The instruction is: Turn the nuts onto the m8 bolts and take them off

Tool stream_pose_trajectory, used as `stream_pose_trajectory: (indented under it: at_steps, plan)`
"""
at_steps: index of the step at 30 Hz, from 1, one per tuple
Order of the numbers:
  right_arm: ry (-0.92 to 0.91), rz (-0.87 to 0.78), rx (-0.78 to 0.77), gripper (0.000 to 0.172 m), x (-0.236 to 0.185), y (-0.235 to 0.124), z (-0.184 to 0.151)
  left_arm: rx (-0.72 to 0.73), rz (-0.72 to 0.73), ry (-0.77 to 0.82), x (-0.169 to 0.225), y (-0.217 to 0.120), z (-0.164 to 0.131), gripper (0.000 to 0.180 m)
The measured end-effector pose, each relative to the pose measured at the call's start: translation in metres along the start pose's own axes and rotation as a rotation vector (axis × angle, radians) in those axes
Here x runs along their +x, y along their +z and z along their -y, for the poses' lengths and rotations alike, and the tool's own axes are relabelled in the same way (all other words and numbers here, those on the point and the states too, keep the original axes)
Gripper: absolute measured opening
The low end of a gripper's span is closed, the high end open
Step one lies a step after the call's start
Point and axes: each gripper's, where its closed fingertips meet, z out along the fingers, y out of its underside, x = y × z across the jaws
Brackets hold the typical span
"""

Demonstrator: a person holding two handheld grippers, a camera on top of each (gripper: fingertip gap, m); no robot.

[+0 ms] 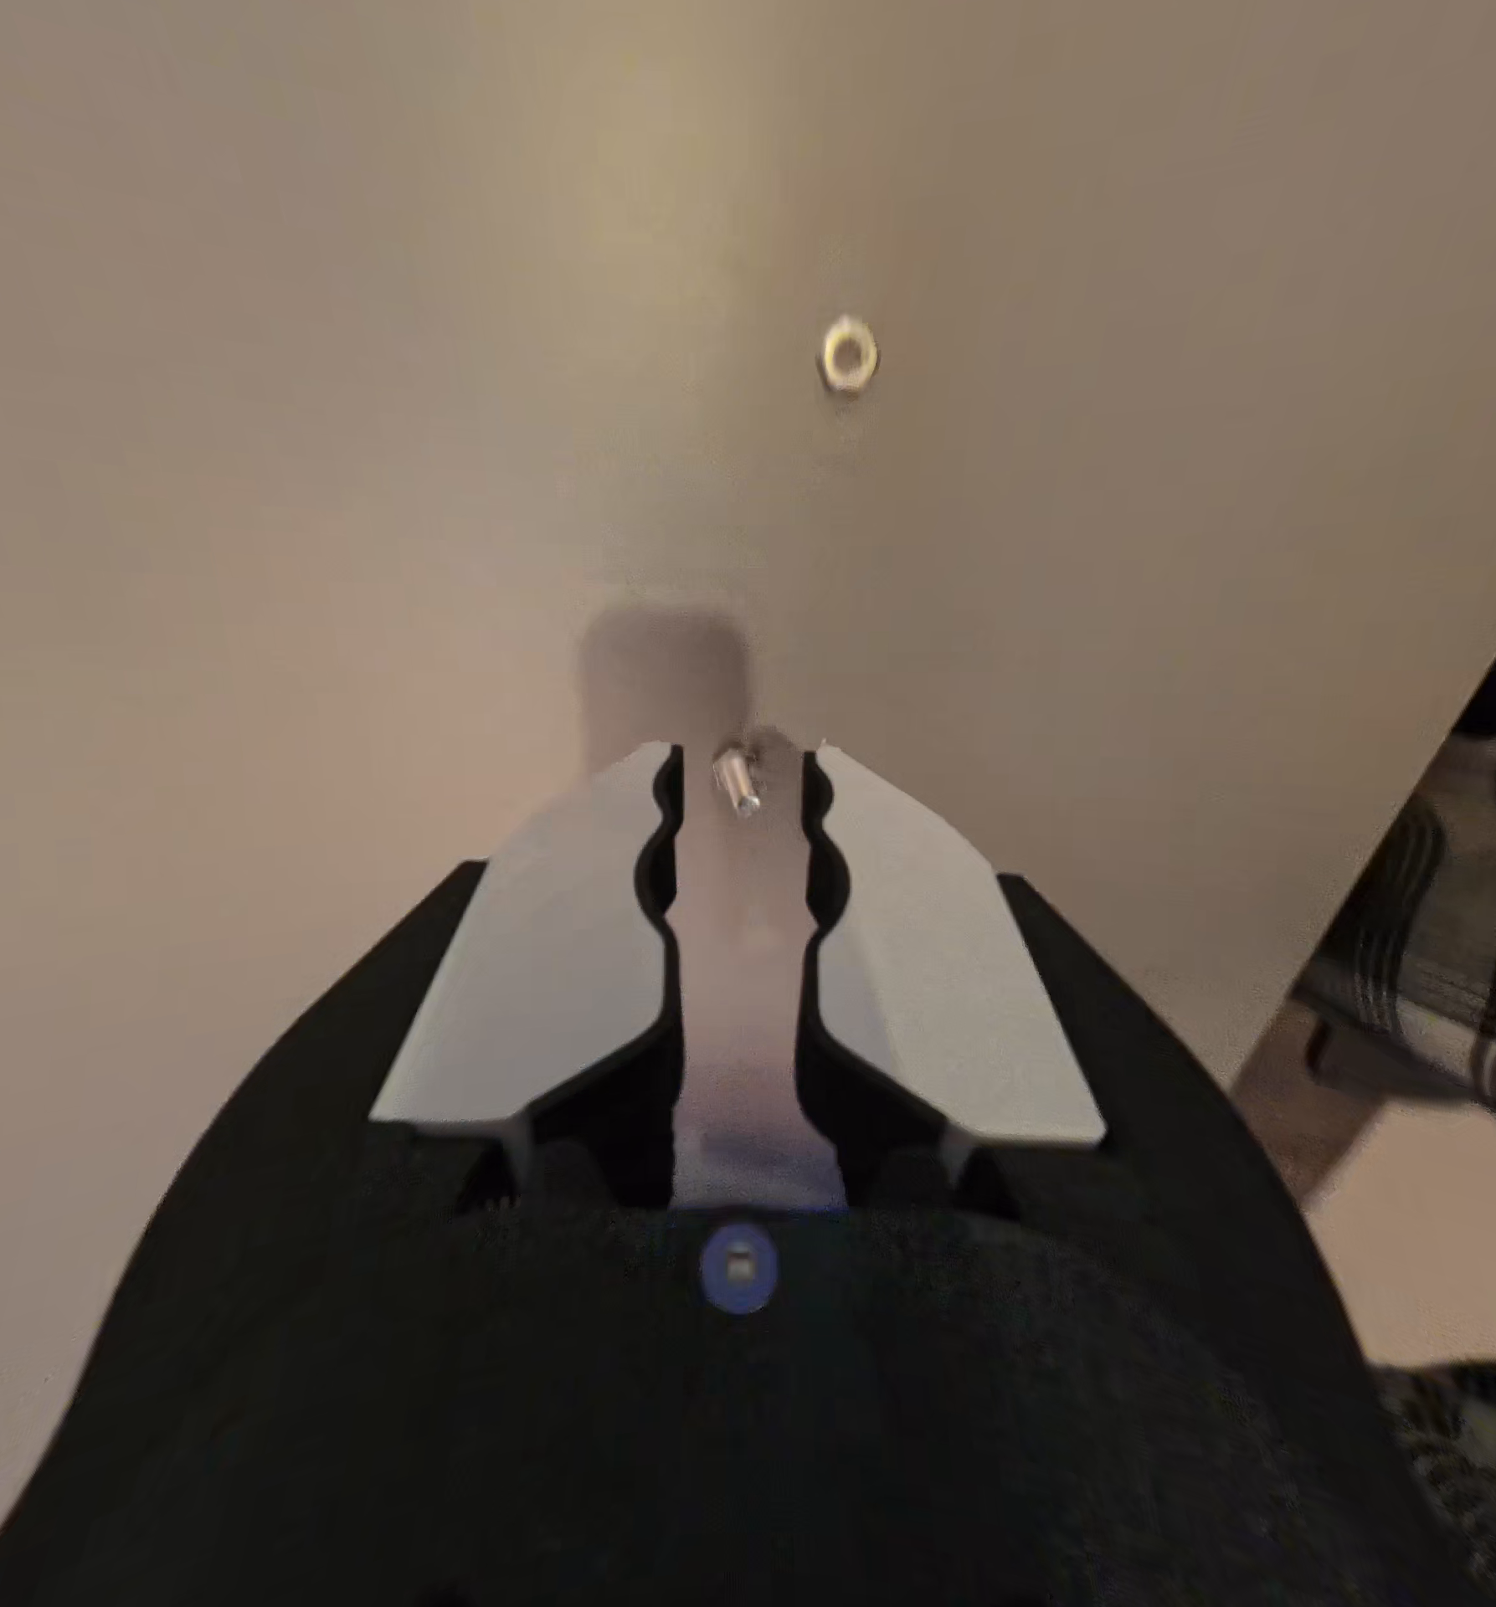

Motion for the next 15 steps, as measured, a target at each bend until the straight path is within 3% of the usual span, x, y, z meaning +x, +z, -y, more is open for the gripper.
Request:
stream_pose_trajectory:
  at_steps: [5, 15]
  plan:
    - [-0.018, 0.042, -0.008, 0.113, -0.011, 0.011, 0.003, 0.488, 0.049, -0.071, 0.002, -0.024, -0.003, 0.028]
    - [-0.059, 0.226, -0.036, 0.111, -0.047, 0.053, 0.015, 0.933, 0.095, -0.104, 0.020, -0.041, -0.016, 0.045]
